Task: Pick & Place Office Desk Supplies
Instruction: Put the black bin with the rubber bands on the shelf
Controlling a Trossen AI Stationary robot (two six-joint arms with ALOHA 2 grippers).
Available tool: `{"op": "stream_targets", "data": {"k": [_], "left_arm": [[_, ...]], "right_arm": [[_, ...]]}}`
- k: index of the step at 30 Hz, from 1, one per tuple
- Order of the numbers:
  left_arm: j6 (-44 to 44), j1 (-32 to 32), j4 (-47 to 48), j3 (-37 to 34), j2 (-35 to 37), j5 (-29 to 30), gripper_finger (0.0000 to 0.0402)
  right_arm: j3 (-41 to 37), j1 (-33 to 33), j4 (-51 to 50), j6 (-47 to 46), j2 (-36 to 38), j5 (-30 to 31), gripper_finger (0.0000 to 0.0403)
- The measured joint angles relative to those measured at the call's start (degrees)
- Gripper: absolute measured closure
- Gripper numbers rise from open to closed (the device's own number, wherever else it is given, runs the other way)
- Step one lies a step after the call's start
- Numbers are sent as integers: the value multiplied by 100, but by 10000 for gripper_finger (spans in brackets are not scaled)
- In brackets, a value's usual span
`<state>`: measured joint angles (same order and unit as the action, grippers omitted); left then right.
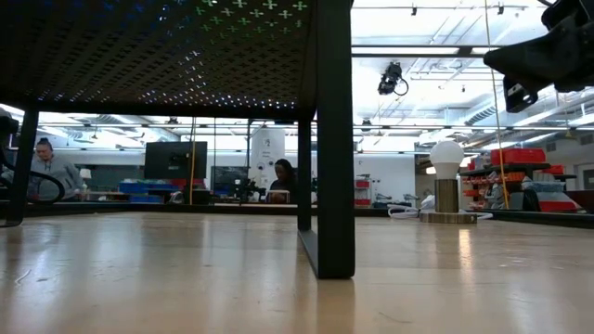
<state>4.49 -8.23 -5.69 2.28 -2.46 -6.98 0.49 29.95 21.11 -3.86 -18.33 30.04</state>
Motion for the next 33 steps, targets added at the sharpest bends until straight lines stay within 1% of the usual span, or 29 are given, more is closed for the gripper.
{"op": "stream_targets", "data": {"k": [5, 9, 16, 22, 31, 33], "left_arm": [[62, -2, 47, -125, -5, -37, 214], [86, -2, 49, -151, -4, -72, 214], [235, -2, -338, -152, -3, 83, 214], [389, -2, -352, -150, -2, 77, 214], [99, -1, -337, -148, -4, 31, 214], [-27, -2, -334, -148, -4, -81, 214]], "right_arm": [[0, 0, 189, -8, 0, 4, 396], [0, 0, 154, 202, -3, 4, 396], [0, 0, -8, 131, -4, 4, 396], [0, 0, -3, 173, -4, 4, 396], [0, 0, -3, 175, -4, 4, 396], [0, 0, -3, 175, -4, 4, 396]]}}
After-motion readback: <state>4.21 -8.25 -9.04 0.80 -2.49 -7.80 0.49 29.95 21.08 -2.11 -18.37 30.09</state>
